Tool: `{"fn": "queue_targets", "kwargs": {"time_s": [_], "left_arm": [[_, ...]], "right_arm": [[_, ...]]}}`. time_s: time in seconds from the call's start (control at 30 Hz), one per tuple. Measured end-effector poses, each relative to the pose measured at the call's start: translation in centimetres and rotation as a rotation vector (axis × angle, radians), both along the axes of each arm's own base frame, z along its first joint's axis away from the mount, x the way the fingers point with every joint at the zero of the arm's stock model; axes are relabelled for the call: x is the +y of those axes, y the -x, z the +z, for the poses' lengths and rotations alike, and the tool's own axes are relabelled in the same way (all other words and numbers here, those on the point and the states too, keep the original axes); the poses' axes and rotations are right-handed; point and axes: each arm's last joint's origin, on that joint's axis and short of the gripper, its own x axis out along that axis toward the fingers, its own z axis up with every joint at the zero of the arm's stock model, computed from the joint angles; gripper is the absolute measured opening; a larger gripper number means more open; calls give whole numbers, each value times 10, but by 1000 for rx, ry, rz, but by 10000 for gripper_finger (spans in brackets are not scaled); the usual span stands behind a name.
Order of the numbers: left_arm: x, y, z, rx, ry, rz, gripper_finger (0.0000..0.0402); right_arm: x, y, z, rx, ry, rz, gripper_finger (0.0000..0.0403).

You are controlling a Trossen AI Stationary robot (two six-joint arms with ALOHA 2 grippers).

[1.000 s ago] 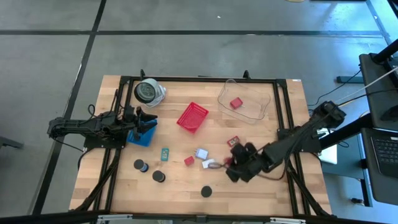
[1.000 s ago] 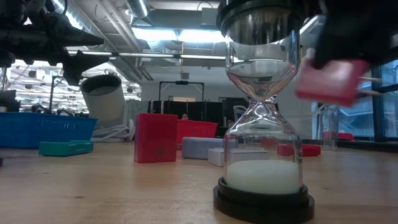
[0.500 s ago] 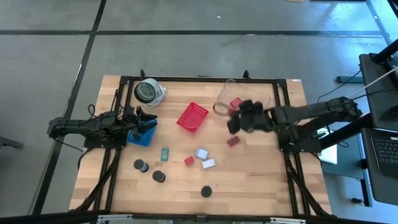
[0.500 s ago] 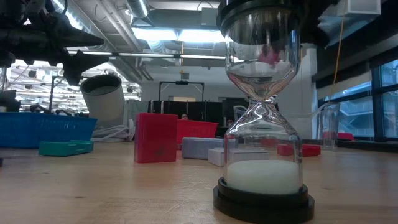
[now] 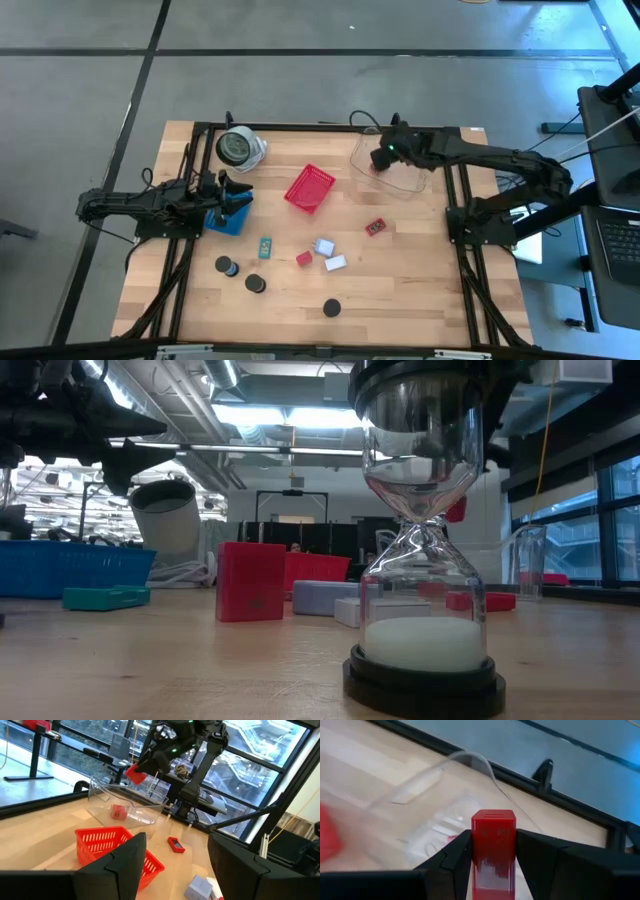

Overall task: Pick & Place Office items
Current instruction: Put the bottom red charger adapter into the white bin, then put the blue hourglass into the blue bin

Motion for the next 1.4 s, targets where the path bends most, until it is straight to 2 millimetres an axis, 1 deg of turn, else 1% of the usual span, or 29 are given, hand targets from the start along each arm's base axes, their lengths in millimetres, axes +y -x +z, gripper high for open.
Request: {"fn": "queue_targets", "kwargs": {"time_s": [0.3,0.4,0.5,0.67,0.97,1.1,1.4], "left_arm": [[0,0,0,4,-18,1,212],[0,0,0,3,-12,1,212],[0,0,0,1,-9,1,212],[0,0,0,-2,7,0,212],[0,0,0,-2,9,7,212],[0,0,0,1,-9,8,212],[1,0,0,3,-18,20,212]], "right_arm": [[-21,-15,-39,167,-95,29,141],[-24,-21,-55,219,-164,74,141],[-26,-25,-67,267,-192,104,141],[-27,-28,-74,306,-195,129,141],[-27,-29,-74,302,-197,140,145],[-26,-29,-75,282,-236,160,171],[-26,-29,-75,280,-246,169,269]]}}
